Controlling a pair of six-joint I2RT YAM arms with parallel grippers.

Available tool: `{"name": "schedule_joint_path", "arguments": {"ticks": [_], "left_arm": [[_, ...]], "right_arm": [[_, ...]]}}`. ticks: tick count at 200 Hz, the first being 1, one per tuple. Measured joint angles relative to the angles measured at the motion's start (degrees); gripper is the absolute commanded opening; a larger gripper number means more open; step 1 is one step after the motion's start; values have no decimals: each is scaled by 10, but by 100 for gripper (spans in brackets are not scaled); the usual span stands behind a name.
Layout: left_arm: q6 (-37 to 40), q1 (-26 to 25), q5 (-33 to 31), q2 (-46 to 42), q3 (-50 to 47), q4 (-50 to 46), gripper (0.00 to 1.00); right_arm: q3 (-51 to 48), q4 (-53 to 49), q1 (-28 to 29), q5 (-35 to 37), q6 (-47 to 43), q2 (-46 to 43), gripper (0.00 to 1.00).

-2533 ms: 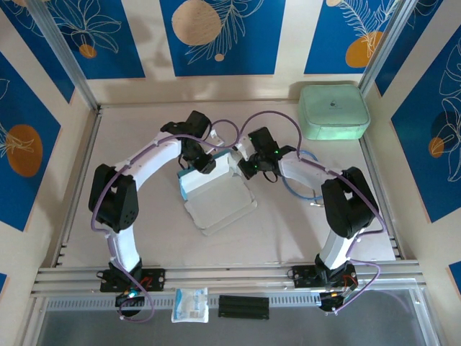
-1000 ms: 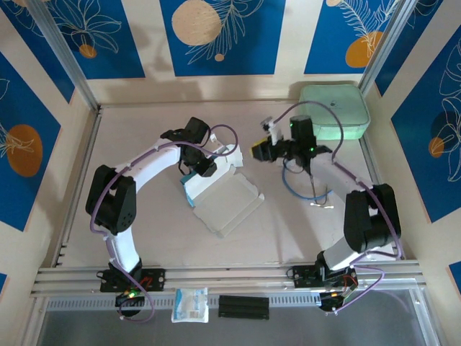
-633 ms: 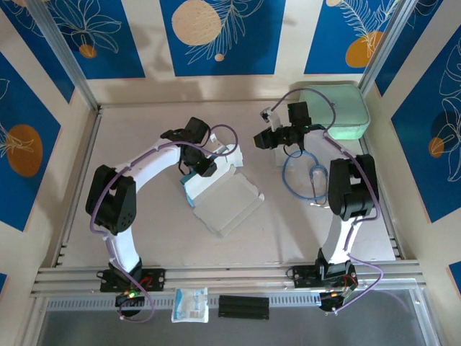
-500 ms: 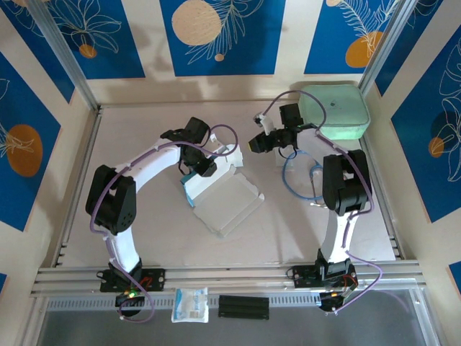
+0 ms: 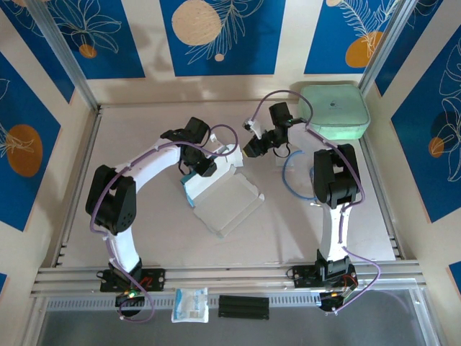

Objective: Fold the paper box

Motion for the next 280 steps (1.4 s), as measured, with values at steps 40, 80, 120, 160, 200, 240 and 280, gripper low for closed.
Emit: {"name": "schedule_joint_path", "arguments": {"ticks": [40,80,120,160,200,240,280], "left_arm": [[0,0,-4,0,0,0,30],[0,0,-4,0,0,0,30],[0,0,-4,0,0,2,30],[0,0,-4,0,0,4,29],[0,0,-4,0,-1,4,29],[0,0,-4,0,-1,4,29],[-1,3,-6,0,-2,4,29]], "right_arm": [[3,-34,14,-9,-36,0,30],[12,-52,30,-13,-61,4,29],[26,-70,45,-24,-82,11,31],[34,-81,56,-24,-105,14,32],[35,-83,64,-26,-128,18,33],[41,-89,70,-24,-148,19,32],[68,-97,76,-18,-149,38,31]]}}
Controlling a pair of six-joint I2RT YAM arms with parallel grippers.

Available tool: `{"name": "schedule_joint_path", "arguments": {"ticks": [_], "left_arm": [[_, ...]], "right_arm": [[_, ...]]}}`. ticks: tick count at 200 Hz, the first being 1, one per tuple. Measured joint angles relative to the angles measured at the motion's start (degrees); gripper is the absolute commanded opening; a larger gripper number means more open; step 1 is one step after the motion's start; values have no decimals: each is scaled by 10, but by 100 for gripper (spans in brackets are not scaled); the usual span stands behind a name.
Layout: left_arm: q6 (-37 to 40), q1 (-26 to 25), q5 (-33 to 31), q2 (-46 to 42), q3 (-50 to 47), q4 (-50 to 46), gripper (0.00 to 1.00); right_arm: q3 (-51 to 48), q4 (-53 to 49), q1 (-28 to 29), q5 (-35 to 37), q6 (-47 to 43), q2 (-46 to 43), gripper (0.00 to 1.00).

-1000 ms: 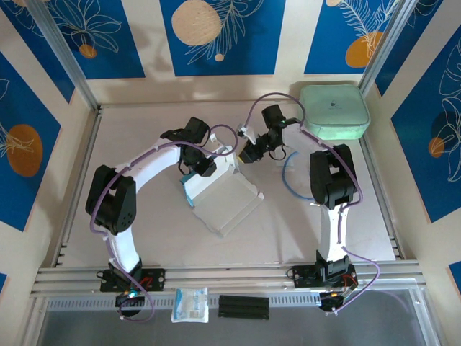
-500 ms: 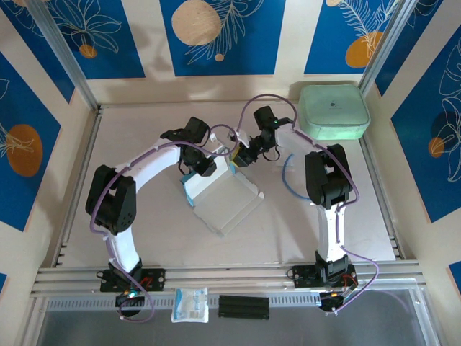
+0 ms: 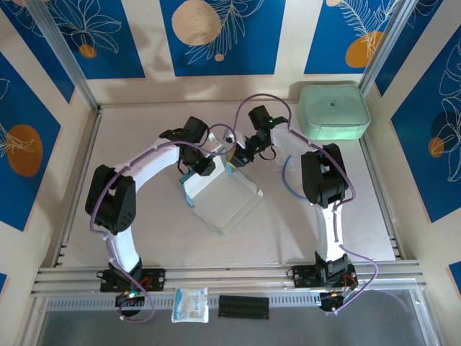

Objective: Fold the paper box

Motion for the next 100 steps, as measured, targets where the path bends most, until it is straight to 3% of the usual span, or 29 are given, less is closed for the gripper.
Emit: {"name": "schedule_joint_path", "arguments": {"ticks": [41,100], "left_arm": [[0,2,-7,0,-1,2,29],[-11,7,-19,0,-5,10,29]], "right_arm": [[4,13,12,29,36,3,28],[-5,68,37,106,163,-5,22]]}}
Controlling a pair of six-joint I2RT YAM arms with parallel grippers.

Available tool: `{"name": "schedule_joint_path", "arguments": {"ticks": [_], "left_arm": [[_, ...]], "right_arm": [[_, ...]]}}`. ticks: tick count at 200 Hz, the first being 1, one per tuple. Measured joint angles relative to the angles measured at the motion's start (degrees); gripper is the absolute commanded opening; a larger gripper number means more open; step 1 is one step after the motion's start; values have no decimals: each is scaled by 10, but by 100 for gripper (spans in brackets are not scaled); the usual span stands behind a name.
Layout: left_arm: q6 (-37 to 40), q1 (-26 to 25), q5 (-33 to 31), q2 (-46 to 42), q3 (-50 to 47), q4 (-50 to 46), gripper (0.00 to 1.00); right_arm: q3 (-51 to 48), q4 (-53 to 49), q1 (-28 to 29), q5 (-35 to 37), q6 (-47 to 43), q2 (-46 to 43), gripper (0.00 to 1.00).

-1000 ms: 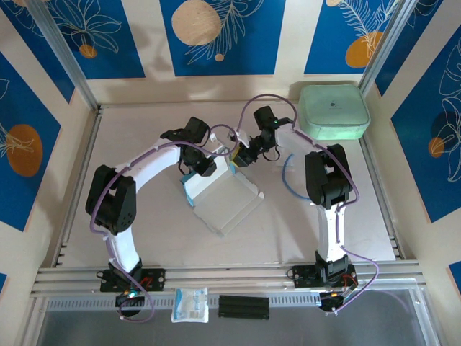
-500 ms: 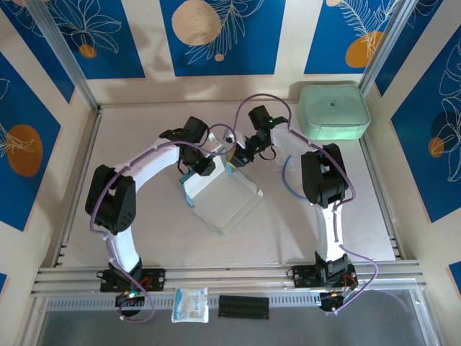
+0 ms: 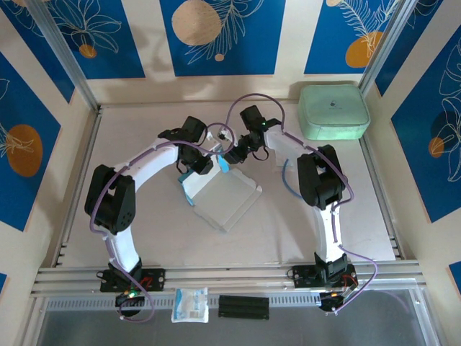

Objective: Fold the paper box

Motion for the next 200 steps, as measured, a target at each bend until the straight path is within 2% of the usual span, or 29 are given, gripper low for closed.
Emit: {"name": "schedule_joint_path", "arguments": {"ticks": [36,75,89,100,113,130,148,165,200], "left_arm": [[-4,1,-5,0,-1,0,29],[-9,3,-12,-1,-4,6,29],[-12,4,-17,-2,-4,10,29],[-13,5,-19,-2,-5,11,29],[-12,5,-16,-3,-6,12,29],[-6,3,-8,-4,-6,11,29],[-5,2,-6,-4,-7,12,29],[-6,2,-6,-6,-8,15,29],[-6,2,-7,-6,-8,19,29]], "right_arm": [[-49,62,15,48,50,-29,17],[-56,92,28,89,104,-32,12],[-61,108,36,115,128,-34,14],[-71,125,43,134,146,-38,25],[-84,147,49,152,162,-39,26],[-97,166,52,160,177,-33,24],[-97,176,52,155,186,-24,15],[-98,181,47,147,189,-23,11],[-100,188,51,157,188,-23,8]]}}
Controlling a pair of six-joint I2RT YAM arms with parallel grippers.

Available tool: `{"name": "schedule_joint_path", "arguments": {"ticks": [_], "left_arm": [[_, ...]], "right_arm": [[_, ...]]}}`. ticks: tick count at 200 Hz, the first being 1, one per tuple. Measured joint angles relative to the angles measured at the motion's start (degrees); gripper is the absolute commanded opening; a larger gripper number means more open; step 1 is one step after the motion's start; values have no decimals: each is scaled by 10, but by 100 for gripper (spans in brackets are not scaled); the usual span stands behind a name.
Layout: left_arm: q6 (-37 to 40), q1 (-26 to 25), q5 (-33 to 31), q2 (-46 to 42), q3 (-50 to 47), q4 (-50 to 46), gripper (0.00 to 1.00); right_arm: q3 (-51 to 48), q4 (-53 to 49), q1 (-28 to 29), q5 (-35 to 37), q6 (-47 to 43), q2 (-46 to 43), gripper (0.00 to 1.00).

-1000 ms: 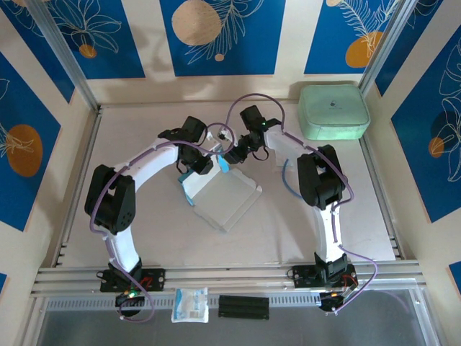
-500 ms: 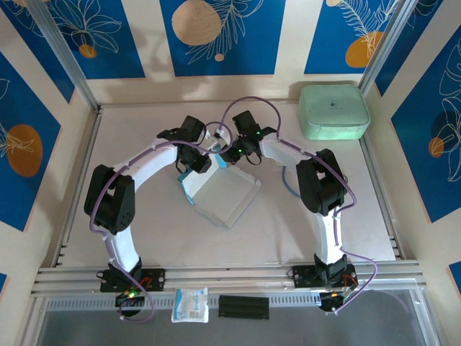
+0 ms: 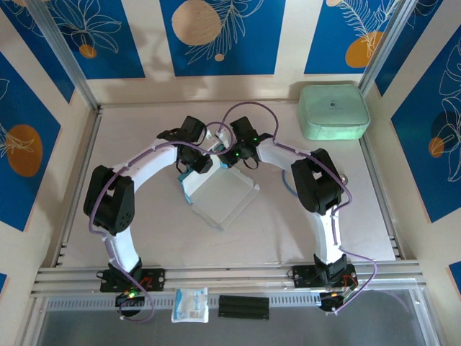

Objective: Fold the paper box

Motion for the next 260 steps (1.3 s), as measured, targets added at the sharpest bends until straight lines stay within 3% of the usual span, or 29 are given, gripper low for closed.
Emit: {"name": "schedule_joint_path", "arguments": {"ticks": [24,53,93,142,189,204,234,260], "left_arm": [[-2,0,-3,0,-1,0,29],[-10,3,-4,-2,-7,9,32],[-13,0,17,-16,-28,18,64],[-61,-3,31,-98,-76,54,89],[-168,-5,20,-258,-125,81,95],[-218,2,8,-289,-133,76,96],[-283,35,1,-277,-134,52,96],[-287,57,36,-223,-132,38,94]], "right_arm": [[0,2,12,37,-1,0,0],[9,-3,29,105,30,2,0],[1,38,52,173,70,8,0],[-35,107,60,173,76,3,0],[-77,149,59,165,75,-16,0],[-91,159,58,155,74,-24,6],[-100,159,46,104,71,-29,13],[-112,144,34,66,69,-30,16]]}}
